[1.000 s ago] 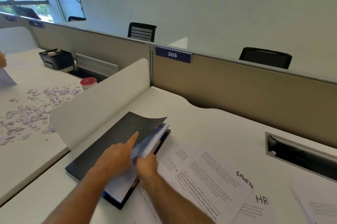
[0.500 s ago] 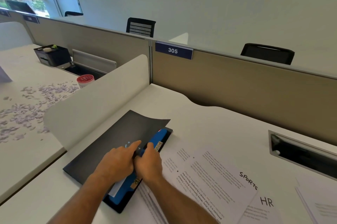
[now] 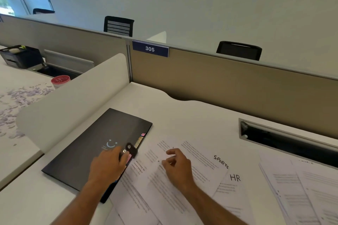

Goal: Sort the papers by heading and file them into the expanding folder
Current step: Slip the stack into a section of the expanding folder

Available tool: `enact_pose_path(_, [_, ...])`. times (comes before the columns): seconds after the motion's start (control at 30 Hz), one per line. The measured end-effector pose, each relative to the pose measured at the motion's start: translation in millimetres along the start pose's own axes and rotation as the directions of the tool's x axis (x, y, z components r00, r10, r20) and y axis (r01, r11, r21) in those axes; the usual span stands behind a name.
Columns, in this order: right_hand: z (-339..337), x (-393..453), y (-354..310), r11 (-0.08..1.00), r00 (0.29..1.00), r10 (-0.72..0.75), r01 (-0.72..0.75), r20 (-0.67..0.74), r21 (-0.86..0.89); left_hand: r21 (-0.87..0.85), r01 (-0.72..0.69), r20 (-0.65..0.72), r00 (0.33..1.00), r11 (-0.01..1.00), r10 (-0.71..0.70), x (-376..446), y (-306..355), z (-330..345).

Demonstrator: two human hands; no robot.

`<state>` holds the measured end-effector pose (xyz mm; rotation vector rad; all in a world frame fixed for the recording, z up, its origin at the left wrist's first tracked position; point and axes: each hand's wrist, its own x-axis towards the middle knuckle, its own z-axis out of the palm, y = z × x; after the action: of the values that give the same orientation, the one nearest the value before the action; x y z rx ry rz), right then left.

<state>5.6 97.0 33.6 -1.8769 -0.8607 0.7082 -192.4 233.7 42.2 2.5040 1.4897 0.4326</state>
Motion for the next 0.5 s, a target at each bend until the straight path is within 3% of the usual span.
enact_pose_path(0.13, [-70.2,-6.5,34.0,0.99,0.969,-0.058,0.025,-0.241,-0.139,-0.007,-0.164,-0.104,0.981,0.986,0.162,-6.2,33.8,7.4])
enact_pose_path(0.2, [-98.0,-9.4,50.8,0.964,0.958,-0.074,-0.002,-0.276,-0.265,0.056,-0.304,-0.099,0.946,0.951,0.309,-14.0,58.2,11.5])
enact_pose_path(0.3, [-124.5,-10.6,73.2,0.866,0.984,0.029,-0.112,-0.175,-0.488,0.064,-0.434,0.097,0.899,0.899,0.427,-26.8,89.7,29.9])
enact_pose_path(0.4, [-128.8,-10.7,86.9,0.755,0.989,0.131,-0.149,-0.076,-0.639,0.07,-0.449,0.343,0.85,0.891,0.401,-43.3,108.2,59.5])
enact_pose_path(0.5, [-124.7,-12.6,87.3,0.725,0.989,0.131,-0.141,-0.066,-0.674,0.078,-0.411,0.436,0.833,0.908,0.34,-56.0,118.1,76.7])
